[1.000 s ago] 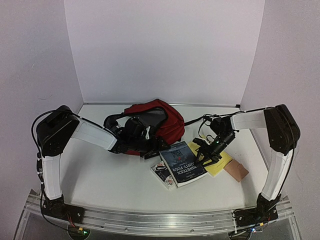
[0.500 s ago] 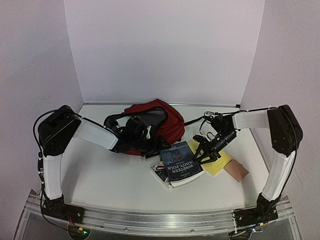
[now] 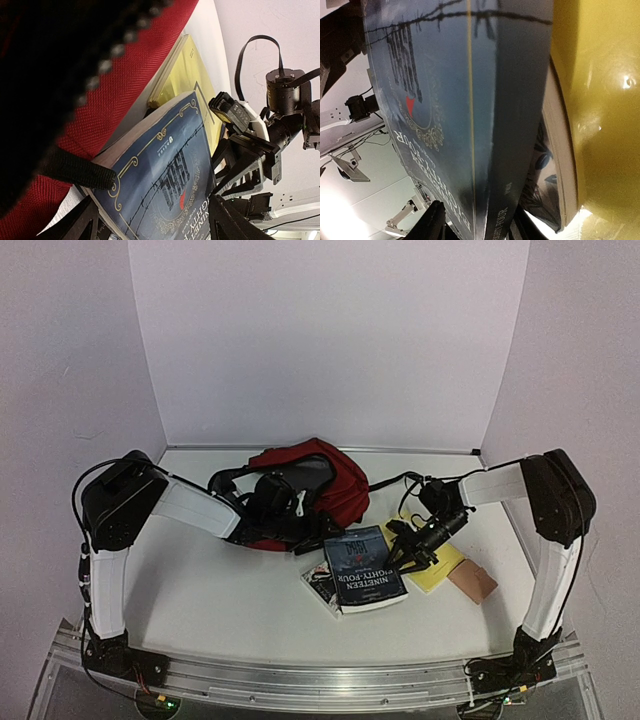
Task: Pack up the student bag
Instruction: Pick up the book from the center of the board.
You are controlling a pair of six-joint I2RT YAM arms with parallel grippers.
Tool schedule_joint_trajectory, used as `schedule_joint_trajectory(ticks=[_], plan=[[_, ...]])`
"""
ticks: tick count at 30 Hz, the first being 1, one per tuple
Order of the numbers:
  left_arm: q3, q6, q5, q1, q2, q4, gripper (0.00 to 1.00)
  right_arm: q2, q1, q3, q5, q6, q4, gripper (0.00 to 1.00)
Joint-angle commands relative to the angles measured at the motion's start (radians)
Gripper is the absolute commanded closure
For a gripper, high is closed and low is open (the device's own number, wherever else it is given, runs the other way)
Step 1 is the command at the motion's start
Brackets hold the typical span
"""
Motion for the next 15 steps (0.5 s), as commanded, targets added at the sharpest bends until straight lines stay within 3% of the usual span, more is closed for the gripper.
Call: schedule_joint_trajectory(ticks=[1, 3, 4, 8, 15], plan=[[0.047, 0.022, 0.046, -0.013, -0.007, 0.018, 0.23, -0.051, 0.007, -0.001, -0.051, 0.002, 0.043, 0.86], [0.05, 0.036, 0.027, -0.012, -0.042, -0.026, 0.18, -0.093, 0.007, 0.007, -0.061, 0.015, 0.042, 0.99], [0.052, 0.046, 0.014, -0.012, -0.065, -0.05, 0.14, -0.114, 0.007, 0.014, -0.068, 0.025, 0.042, 1.0], [0.039, 0.101, -0.051, -0.011, -0.199, -0.155, 0.01, -0.19, 0.007, 0.073, -0.092, 0.071, 0.041, 1.0], [-0.006, 0.172, -0.218, -0.011, -0.452, -0.242, 0.0, -0.248, -0.005, 0.278, -0.078, 0.157, 0.054, 1.0]])
